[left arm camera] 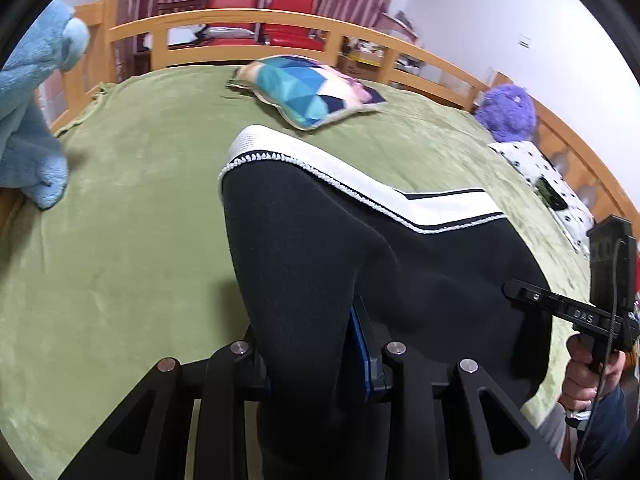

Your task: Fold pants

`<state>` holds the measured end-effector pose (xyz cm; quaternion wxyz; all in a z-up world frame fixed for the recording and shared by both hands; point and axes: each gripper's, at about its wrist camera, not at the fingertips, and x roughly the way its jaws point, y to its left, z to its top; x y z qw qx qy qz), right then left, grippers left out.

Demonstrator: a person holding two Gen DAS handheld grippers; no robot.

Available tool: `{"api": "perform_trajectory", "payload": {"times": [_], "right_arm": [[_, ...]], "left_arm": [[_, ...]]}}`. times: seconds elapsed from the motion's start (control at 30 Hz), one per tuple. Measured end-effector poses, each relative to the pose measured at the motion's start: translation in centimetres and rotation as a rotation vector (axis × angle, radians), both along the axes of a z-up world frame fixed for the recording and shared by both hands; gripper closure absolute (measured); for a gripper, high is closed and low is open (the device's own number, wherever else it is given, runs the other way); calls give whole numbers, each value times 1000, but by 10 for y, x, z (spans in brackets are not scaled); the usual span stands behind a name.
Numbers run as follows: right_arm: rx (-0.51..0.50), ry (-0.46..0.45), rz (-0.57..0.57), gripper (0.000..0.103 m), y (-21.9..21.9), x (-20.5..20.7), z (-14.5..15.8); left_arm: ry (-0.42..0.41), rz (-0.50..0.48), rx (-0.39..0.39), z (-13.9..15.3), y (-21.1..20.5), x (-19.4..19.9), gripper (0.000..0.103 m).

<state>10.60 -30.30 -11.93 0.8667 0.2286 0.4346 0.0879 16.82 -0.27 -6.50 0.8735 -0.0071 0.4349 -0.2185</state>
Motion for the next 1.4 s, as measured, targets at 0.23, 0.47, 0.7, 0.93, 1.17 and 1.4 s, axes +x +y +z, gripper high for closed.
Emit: {"api": "perform_trajectory", "payload": {"times": [0.23,0.47,0.7,0.93,1.17,1.4], "right_arm": [[-138,27,13,78,34,44,-17],[-312,38,68,57,29,51,-22],[-423,-30,27,55,25,32,20],[-425,-113,14,55,16,22,73],[-298,-132,-48,56,0,17,99],[-300,-83,5,55,27,-17,65]], "left_arm": [[74,52,36,-45,18,35,71],[40,132,194,-65,17,27,51],[-112,247,387,-25,18,-1,44],[-278,272,358,47,5,-13,40],[-227,271,253,57,3,-25,40],[-119,277,227,10,16,-63,37]]}}
